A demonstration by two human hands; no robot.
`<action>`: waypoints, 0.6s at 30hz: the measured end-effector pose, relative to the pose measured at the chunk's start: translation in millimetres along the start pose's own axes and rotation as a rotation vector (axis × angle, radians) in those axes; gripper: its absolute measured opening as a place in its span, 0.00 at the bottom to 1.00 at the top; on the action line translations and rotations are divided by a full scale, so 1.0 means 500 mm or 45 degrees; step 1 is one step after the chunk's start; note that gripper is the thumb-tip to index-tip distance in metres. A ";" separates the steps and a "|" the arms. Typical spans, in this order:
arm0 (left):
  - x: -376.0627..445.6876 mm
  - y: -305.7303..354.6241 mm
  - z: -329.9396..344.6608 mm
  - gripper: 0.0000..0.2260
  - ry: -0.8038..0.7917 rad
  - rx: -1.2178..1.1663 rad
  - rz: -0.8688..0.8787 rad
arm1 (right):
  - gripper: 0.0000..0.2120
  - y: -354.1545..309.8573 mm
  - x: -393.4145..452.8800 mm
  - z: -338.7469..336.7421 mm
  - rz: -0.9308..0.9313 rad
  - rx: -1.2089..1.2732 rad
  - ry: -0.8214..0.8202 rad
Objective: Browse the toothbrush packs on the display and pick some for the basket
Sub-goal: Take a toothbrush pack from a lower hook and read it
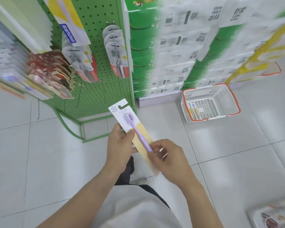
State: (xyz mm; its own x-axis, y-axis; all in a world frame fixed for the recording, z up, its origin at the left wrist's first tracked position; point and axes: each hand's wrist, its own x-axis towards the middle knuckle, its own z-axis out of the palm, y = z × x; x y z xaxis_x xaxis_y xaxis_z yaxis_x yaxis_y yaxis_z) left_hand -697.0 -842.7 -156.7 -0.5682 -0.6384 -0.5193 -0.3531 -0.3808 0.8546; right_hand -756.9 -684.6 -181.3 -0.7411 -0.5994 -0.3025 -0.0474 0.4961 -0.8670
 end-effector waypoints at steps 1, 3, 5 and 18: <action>0.013 -0.001 0.024 0.07 0.008 0.035 0.008 | 0.05 0.010 0.013 -0.014 0.005 -0.009 0.014; 0.047 -0.007 0.076 0.05 0.001 0.105 0.031 | 0.04 0.032 0.047 -0.049 0.027 -0.030 0.051; 0.094 -0.019 0.141 0.05 -0.031 0.182 0.044 | 0.05 0.061 0.093 -0.091 0.068 -0.061 0.090; 0.508 -0.128 0.741 0.12 -0.411 0.982 0.155 | 0.06 0.417 0.499 -0.518 0.383 -0.321 0.262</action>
State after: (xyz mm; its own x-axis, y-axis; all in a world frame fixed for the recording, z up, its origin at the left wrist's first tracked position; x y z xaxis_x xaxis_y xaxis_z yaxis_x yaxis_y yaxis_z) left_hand -1094.2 -732.4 -346.7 -0.7783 -0.3780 -0.5014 -0.6176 0.3166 0.7200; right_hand -1125.1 -567.9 -334.8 -0.8635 -0.2799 -0.4195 0.0480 0.7824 -0.6209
